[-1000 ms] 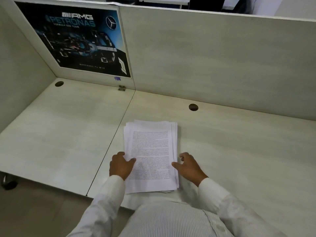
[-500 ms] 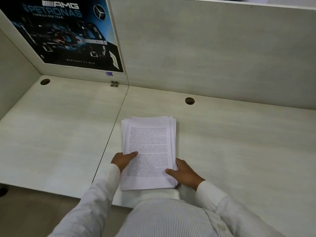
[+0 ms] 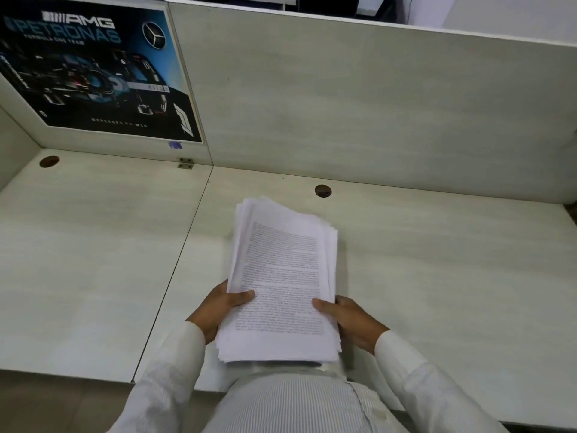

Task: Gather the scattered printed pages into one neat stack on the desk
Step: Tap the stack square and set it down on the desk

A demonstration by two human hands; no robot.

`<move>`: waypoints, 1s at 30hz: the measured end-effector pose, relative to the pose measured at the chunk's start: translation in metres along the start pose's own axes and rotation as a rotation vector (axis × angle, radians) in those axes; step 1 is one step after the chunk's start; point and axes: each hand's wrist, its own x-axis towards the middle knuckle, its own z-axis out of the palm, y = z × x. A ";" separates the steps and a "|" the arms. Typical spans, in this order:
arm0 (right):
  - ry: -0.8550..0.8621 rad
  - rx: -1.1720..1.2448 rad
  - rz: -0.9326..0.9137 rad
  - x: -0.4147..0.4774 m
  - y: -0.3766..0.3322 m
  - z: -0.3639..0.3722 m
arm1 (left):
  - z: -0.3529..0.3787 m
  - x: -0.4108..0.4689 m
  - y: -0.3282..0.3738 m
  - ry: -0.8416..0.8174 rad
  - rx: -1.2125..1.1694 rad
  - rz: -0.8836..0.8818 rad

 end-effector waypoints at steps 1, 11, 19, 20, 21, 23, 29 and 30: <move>-0.013 0.140 -0.030 -0.005 -0.008 -0.002 | 0.004 -0.002 0.005 -0.046 0.017 0.004; 0.316 0.174 -0.477 -0.053 -0.070 0.000 | 0.084 0.006 0.051 0.148 0.091 0.251; 0.476 0.122 -0.581 -0.059 -0.067 -0.025 | 0.098 0.012 0.054 0.178 0.210 0.430; 0.479 0.114 -0.571 -0.059 -0.065 -0.027 | 0.096 0.012 0.054 0.182 0.227 0.443; 0.480 0.102 -0.568 -0.059 -0.064 -0.029 | 0.095 0.013 0.054 0.184 0.238 0.459; 0.479 0.059 -0.588 -0.059 -0.062 -0.031 | 0.092 0.012 0.056 0.185 0.229 0.493; 0.543 0.060 -0.665 -0.067 -0.055 -0.026 | 0.097 -0.006 0.059 0.197 0.237 0.582; 0.579 0.101 -0.697 -0.069 -0.056 -0.028 | 0.097 -0.011 0.062 0.225 0.210 0.608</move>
